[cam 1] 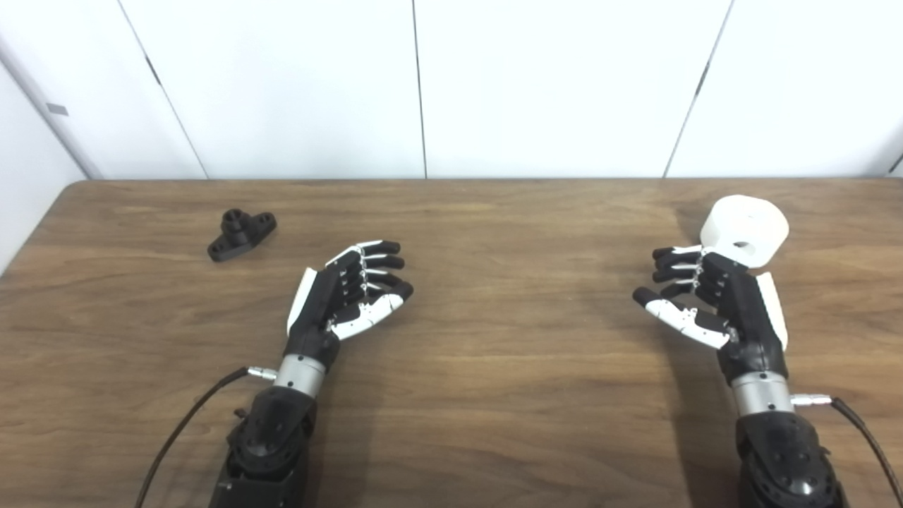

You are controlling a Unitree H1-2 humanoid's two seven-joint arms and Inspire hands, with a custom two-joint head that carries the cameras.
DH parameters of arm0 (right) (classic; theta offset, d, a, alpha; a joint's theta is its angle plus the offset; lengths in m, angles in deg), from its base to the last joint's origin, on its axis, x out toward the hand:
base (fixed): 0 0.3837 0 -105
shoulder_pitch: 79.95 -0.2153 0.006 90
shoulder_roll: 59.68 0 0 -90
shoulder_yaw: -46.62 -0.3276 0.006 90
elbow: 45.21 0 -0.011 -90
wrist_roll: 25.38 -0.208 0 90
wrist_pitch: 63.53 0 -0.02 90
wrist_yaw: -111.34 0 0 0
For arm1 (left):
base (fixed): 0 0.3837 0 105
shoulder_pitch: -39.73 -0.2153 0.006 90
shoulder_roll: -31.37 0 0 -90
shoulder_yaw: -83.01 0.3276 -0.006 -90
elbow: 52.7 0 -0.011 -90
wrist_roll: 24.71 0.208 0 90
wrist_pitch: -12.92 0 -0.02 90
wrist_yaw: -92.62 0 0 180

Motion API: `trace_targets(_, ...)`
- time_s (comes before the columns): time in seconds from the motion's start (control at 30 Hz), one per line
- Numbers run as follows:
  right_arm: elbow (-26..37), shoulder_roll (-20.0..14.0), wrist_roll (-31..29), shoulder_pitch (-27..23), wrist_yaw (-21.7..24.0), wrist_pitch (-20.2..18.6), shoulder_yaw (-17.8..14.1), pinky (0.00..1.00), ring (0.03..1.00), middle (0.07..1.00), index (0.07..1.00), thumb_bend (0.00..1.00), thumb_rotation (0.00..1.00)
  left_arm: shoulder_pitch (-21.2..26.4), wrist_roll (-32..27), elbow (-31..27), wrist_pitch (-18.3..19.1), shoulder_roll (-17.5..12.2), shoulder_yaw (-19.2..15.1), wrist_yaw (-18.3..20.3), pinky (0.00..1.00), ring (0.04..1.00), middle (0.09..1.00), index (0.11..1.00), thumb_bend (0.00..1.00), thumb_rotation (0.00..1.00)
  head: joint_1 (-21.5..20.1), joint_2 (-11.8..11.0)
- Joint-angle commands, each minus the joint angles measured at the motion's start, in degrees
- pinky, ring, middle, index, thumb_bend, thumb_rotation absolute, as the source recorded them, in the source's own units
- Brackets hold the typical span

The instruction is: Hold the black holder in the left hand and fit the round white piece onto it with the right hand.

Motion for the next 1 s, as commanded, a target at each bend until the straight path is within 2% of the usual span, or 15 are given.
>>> trace_targets(0.0,1.3,-0.5,0.0,-1.0,0.0,2.1,-0.1,0.46,0.568,0.655,0.497,0.51,0.14,1.7,0.5,0.4,-2.4,-0.5,0.1,-0.3,0.48,0.593,0.670,0.695,0.70,0.14,0.0,-0.1)
trace_targets(0.17,1.3,-0.5,0.4,-1.1,-0.2,2.0,0.0,0.45,0.564,0.653,0.497,0.51,0.14,1.8,0.8,0.7,-2.7,-0.6,0.1,-0.3,0.47,0.592,0.673,0.696,0.71,0.18,0.0,-0.1)
trace_targets(0.3,1.6,-0.5,0.4,-1.1,-0.1,1.7,0.0,0.45,0.563,0.654,0.497,0.51,0.14,1.8,-0.1,0.4,-2.0,-0.4,0.0,0.0,0.48,0.596,0.673,0.694,0.70,0.15,0.5,0.4)
trace_targets(0.37,1.5,-0.5,0.4,-1.2,-0.1,1.8,-0.1,0.44,0.556,0.654,0.497,0.51,0.14,1.8,-0.5,0.3,-1.8,-0.2,0.0,0.1,0.48,0.599,0.672,0.692,0.71,0.14,2.8,-0.1)
trace_targets(0.43,1.0,-1.0,0.0,-1.1,0.1,2.7,-0.4,0.43,0.552,0.651,0.497,0.51,0.14,1.6,-0.2,0.5,-1.8,0.3,0.2,-0.2,0.49,0.597,0.673,0.695,0.71,0.14,7.1,-1.5)
trace_targets(0.47,0.6,-1.5,0.0,-1.0,0.2,3.5,-0.5,0.43,0.558,0.653,0.497,0.51,0.14,1.6,0.2,0.7,-2.1,0.6,0.5,-0.5,0.49,0.598,0.673,0.698,0.70,0.13,7.7,-1.8)
trace_targets(0.53,-0.9,-2.4,-0.4,-0.9,0.3,5.2,-1.0,0.44,0.560,0.650,0.497,0.51,0.14,1.6,1.3,1.4,-2.7,1.5,1.1,-1.2,0.52,0.601,0.677,0.700,0.69,0.11,12.7,-3.8)
trace_targets(0.57,-1.5,-2.8,-0.7,-0.9,0.4,5.9,-1.2,0.44,0.561,0.649,0.497,0.51,0.14,1.6,1.7,1.7,-3.0,1.8,1.4,-1.5,0.53,0.604,0.679,0.700,0.68,0.09,13.3,-4.1)
trace_targets(0.63,-2.5,-3.5,-2.2,-0.6,0.9,5.3,-2.1,0.45,0.574,0.654,0.497,0.51,0.14,1.7,2.5,2.6,-3.0,2.9,2.3,-1.9,0.54,0.608,0.681,0.700,0.67,0.06,17.0,-5.8)
trace_targets(0.77,-1.6,-3.6,-4.0,-0.1,1.5,2.7,-3.0,0.48,0.588,0.673,0.498,0.51,0.14,1.9,4.0,4.4,-3.7,4.1,3.4,-2.6,0.57,0.627,0.691,0.704,0.65,0.01,18.8,-6.7)
trace_targets(0.97,-0.1,-3.4,-0.1,0.3,-0.4,0.8,-3.0,0.44,0.558,0.671,0.498,0.51,0.14,2.2,4.2,4.9,-3.7,4.4,3.5,-2.6,0.57,0.629,0.698,0.707,0.65,0.02,18.9,-6.6)
